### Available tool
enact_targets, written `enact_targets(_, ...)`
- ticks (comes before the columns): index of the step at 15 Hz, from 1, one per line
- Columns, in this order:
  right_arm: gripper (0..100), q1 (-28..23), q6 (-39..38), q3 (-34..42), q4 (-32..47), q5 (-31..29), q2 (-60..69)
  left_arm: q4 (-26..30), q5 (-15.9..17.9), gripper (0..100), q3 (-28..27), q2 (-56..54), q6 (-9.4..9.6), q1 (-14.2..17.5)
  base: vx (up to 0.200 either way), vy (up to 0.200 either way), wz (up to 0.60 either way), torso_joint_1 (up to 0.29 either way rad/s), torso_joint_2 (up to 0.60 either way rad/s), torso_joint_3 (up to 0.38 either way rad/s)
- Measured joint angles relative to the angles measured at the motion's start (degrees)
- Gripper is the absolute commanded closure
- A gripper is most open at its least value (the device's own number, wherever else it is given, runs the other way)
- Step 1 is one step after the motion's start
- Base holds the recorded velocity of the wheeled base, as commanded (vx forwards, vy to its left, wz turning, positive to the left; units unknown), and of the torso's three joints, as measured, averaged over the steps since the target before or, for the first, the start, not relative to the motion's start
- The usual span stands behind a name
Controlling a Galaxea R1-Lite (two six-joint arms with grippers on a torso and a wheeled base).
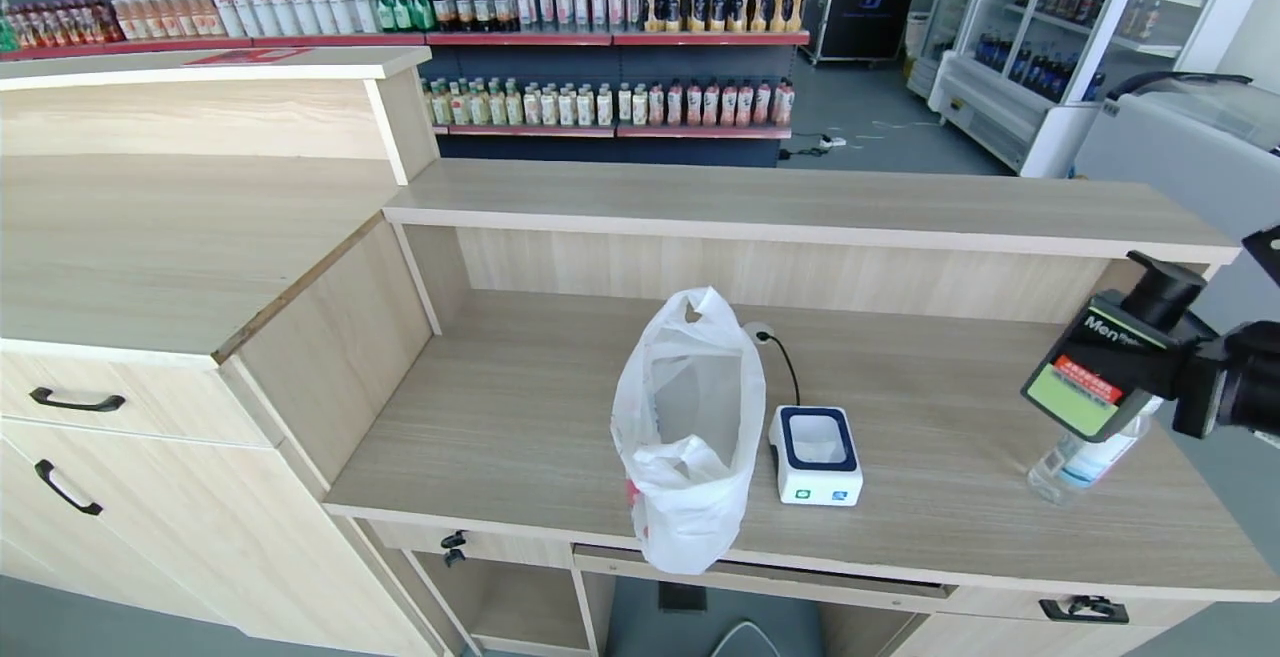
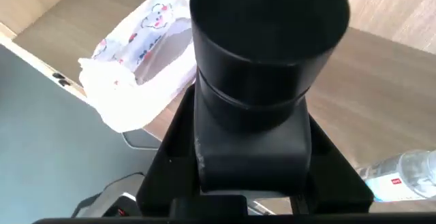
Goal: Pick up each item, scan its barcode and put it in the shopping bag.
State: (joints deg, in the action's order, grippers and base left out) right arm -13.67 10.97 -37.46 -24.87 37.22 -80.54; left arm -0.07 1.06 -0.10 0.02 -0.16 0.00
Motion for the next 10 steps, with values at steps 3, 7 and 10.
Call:
enact_targets(3,100,0.88,-16.65,-6.63,3.39,-4.22,-7.06,0.00,0.00,0,0.00,0.00,0.02,0.00,0.000,0.000,0.00,0.000,0.00,0.000)
enact_targets(7,100,1.46,-25.11,-14.35,9.96,-0.62,-15.40,0.00,0.00,0,0.00,0.00,0.00,0.00,0.000,0.000,0.00,0.000,0.00,0.000)
enact_targets(10,100,1.68,-21.35,-15.10,10.23,1.76,-19.81,0.00,0.00,0,0.00,0.00,0.00,0.00,0.000,0.000,0.00,0.000,0.00,0.000)
